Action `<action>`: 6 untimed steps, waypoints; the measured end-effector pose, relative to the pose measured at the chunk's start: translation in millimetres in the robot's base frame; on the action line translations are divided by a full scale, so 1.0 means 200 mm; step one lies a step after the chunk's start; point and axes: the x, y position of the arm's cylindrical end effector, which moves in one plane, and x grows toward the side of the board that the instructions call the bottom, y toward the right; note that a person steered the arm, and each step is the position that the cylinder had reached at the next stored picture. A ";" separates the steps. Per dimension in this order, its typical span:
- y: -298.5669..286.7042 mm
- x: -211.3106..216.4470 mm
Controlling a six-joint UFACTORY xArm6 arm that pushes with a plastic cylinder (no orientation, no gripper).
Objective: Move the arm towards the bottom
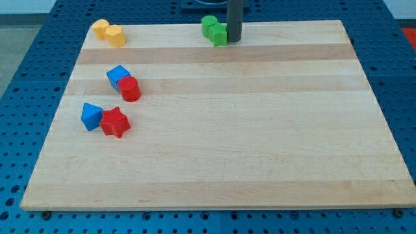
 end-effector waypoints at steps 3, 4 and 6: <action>0.77 0.22; 0.62 0.55; -0.08 1.25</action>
